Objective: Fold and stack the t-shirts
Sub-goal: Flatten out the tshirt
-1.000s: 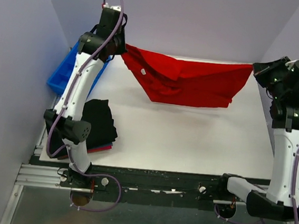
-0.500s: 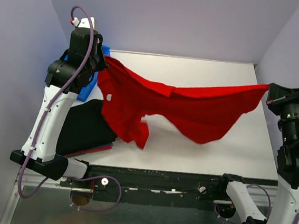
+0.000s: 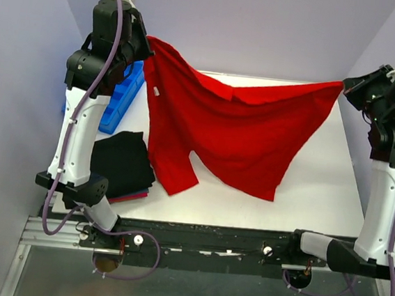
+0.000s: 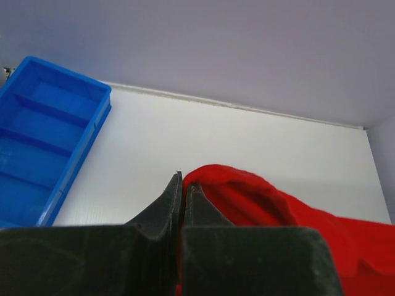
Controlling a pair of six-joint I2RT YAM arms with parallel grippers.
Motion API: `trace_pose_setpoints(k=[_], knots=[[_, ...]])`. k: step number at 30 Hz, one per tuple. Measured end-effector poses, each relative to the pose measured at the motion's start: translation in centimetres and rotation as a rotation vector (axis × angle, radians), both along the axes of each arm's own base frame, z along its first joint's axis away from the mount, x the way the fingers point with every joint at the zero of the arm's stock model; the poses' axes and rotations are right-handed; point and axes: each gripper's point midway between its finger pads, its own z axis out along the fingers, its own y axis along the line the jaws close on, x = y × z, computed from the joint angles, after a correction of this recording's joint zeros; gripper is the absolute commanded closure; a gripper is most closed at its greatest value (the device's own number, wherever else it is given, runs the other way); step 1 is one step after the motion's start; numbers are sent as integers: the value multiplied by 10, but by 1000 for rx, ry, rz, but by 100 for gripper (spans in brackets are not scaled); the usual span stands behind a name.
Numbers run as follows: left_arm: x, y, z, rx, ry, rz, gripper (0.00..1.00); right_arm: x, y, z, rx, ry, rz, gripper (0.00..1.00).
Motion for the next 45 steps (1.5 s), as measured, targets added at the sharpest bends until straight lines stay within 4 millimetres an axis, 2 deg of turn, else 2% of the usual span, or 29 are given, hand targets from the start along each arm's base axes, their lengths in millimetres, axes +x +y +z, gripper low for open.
trace_pose_setpoints(k=[2, 4, 7, 10, 13, 15, 19, 21, 23, 24, 26, 27, 29, 30, 31, 32, 33, 34, 36, 37, 38, 39, 40, 41, 43, 45], knots=[[4, -5, 3, -8, -7, -19, 100, 7, 2, -10, 6, 39, 14, 99], [0, -7, 2, -12, -2, -36, 100, 3, 4, -8, 6, 47, 25, 99], [-15, -9, -3, -23, 0, -72, 100, -20, 8, 20, -9, -32, 42, 99], [-46, -7, 0, -43, -30, -111, 100, -66, 13, 52, -37, -149, 48, 99], [-86, -1, 20, -77, -107, -143, 100, -118, 16, 83, -72, -279, 42, 99], [-113, 4, 43, -107, -186, -161, 100, -156, 15, 104, -99, -372, 21, 99], [-153, 7, 90, -165, -335, -209, 100, -230, 11, 141, -139, -554, -44, 99], [-164, 4, 112, -194, -401, -245, 100, -248, 8, 153, -152, -605, -71, 99], [-162, -5, 123, -215, -436, -290, 100, -249, 6, 156, -156, -610, -84, 99], [-157, -10, 123, -219, -437, -305, 100, -241, 5, 154, -155, -593, -84, 99], [-126, -26, 109, -225, -392, -335, 100, -210, 2, 144, -147, -523, -82, 99], [-108, -33, 100, -225, -362, -343, 100, -186, 0, 135, -139, -470, -79, 99], [-47, -56, 59, -217, -246, -357, 100, -126, -5, 102, -116, -328, -72, 99], [-19, -67, 36, -214, -186, -361, 100, -94, -8, 81, -103, -254, -68, 99], [7, -77, 11, -211, -127, -363, 100, -61, -10, 52, -88, -158, -66, 99], [38, -88, -24, -206, -51, -363, 100, -32, -13, 21, -74, -62, -63, 99], [70, -99, -69, -200, 46, -355, 100, -3, -15, -11, -59, 34, -61, 99], [88, -105, -99, -195, 107, -349, 100, 23, -17, -42, -46, 125, -60, 99], [126, -116, -178, -182, 268, -325, 100, 65, -21, -91, -25, 265, -61, 97], [139, -120, -203, -181, 314, -316, 99, 81, -23, -110, -15, 318, -63, 90], [152, -124, -227, -183, 359, -304, 87, 95, -25, -121, -6, 354, -67, 78], [161, -127, -237, -185, 371, -299, 63, 108, -27, -128, 1, 374, -70, 53], [169, -129, -243, -191, 374, -295, 35, 120, -30, -129, 7, 379, -73, 34], [178, -131, -241, -199, 357, -291, 1, 132, -32, -126, 15, 368, -78, 22], [189, -133, -230, -216, 313, -284, 1, 149, -39, -114, 15, 332, -88, 21], [196, -130, -211, -225, 254, -270, 1, 154, -43, -109, 7, 314, -91, 22]])
